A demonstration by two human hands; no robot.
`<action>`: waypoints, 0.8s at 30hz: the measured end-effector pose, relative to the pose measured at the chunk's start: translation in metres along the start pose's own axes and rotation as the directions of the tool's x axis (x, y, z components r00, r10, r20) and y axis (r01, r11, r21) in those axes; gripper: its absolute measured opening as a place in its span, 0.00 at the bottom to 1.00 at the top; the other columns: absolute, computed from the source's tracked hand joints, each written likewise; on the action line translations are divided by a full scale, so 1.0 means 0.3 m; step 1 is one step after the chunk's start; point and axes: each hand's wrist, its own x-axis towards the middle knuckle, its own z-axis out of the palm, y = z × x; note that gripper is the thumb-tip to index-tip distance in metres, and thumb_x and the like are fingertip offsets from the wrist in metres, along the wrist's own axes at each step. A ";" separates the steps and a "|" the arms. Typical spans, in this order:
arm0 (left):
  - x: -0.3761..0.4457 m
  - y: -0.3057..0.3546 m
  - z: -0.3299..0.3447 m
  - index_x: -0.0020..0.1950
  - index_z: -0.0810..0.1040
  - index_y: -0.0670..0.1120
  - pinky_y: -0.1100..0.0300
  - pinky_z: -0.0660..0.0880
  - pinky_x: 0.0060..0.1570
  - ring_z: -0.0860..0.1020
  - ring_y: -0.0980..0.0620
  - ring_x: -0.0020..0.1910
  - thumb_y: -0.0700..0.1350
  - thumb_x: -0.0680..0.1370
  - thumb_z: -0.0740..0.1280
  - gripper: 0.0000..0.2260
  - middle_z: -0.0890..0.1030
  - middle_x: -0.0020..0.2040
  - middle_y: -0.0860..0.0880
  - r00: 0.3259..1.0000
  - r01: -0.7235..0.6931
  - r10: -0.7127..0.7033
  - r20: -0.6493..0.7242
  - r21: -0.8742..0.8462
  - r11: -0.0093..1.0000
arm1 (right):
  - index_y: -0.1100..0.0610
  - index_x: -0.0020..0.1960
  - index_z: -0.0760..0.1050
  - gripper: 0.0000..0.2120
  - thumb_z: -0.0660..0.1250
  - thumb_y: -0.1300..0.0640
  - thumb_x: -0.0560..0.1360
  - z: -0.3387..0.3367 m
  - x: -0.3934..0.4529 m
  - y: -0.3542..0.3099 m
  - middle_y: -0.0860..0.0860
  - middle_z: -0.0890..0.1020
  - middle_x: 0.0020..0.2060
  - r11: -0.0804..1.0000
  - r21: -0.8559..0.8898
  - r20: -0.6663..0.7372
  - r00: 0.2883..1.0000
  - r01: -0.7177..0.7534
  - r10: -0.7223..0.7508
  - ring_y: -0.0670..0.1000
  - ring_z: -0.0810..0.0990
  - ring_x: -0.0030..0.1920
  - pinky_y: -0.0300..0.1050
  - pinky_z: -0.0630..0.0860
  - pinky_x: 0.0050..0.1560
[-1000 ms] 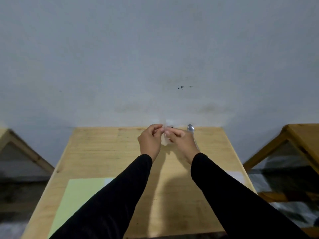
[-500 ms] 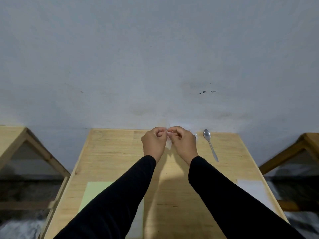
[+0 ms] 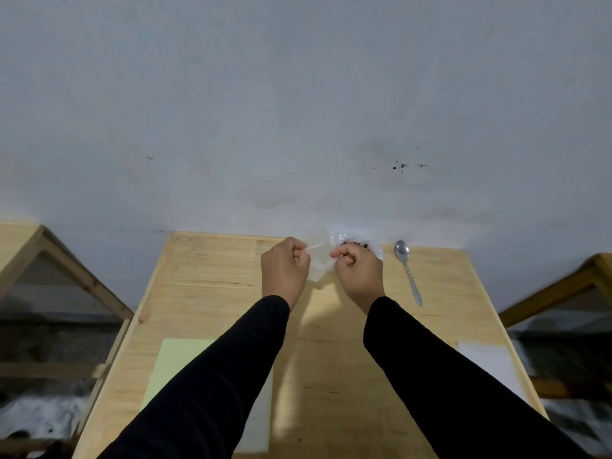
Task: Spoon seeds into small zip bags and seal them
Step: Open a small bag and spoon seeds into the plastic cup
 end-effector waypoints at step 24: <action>-0.013 -0.122 0.149 0.74 0.61 0.51 0.63 0.65 0.64 0.67 0.57 0.64 0.50 0.66 0.77 0.40 0.67 0.66 0.52 0.928 -0.199 0.145 0.344 0.126 0.972 | 0.55 0.47 0.82 0.13 0.62 0.67 0.73 -0.087 0.111 0.164 0.48 0.77 0.33 0.992 0.099 0.389 0.921 -0.072 0.028 0.39 0.76 0.34 0.31 0.71 0.42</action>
